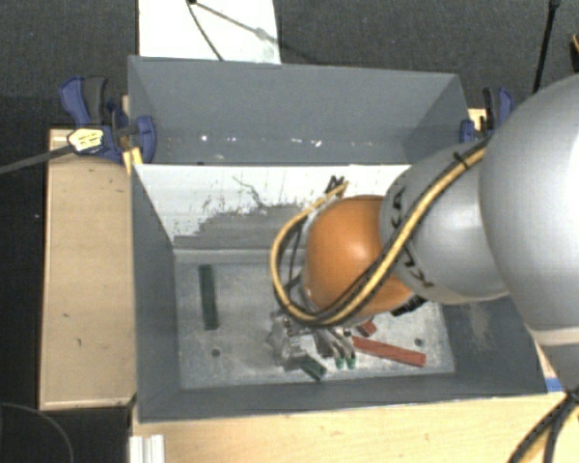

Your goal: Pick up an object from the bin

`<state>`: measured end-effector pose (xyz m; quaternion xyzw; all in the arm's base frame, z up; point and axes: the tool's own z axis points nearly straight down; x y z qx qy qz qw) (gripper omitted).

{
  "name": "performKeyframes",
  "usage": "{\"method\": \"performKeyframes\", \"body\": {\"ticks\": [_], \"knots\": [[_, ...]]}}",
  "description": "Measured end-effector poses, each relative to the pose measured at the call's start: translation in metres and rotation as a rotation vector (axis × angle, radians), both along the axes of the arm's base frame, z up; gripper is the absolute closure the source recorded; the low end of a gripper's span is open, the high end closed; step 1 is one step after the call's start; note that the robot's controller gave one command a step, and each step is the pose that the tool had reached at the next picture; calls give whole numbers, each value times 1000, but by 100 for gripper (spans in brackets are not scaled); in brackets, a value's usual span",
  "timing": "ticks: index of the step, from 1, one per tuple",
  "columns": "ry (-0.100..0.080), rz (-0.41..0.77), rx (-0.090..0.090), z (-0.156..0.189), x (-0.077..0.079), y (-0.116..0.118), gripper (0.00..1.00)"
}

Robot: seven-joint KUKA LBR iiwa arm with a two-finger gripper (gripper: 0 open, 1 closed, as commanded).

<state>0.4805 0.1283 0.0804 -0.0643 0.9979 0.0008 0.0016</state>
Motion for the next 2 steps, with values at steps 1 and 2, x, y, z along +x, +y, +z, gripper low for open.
{"method": "performKeyframes", "body": {"ticks": [1, 2], "knots": [[-1, -5, 0, 0, 1, 0, 0], [-2, -102, 1, -9, 1, -24, 0]]}}
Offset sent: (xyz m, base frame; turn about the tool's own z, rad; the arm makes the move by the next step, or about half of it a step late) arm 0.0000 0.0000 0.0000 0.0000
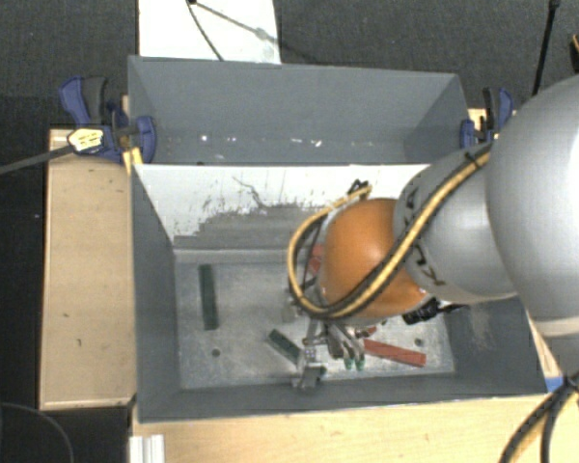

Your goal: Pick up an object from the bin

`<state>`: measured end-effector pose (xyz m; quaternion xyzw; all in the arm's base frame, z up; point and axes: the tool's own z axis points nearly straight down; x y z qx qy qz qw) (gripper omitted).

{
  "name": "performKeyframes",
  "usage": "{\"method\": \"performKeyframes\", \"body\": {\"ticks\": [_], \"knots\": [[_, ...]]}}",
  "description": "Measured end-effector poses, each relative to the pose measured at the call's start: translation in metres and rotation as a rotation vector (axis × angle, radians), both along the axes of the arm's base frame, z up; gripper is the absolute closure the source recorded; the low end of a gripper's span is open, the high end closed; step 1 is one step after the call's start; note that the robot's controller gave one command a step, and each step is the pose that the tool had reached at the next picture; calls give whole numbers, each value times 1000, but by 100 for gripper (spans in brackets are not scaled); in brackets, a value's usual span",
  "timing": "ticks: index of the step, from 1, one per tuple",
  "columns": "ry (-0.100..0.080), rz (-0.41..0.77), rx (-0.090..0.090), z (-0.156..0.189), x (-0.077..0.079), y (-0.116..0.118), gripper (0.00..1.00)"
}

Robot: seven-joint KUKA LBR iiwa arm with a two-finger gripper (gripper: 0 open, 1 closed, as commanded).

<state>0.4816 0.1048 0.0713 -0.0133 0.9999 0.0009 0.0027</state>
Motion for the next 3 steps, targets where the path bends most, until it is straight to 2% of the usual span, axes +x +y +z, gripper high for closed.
{"method": "performKeyframes", "body": {"ticks": [1, 2, 3], "knots": [[5, -3, -1, -1, -2, 0, 100], [-5, 98, 3, 120, 0, 64, 100], [-6, 549, -2, 245, 25, 96, 100]]}}
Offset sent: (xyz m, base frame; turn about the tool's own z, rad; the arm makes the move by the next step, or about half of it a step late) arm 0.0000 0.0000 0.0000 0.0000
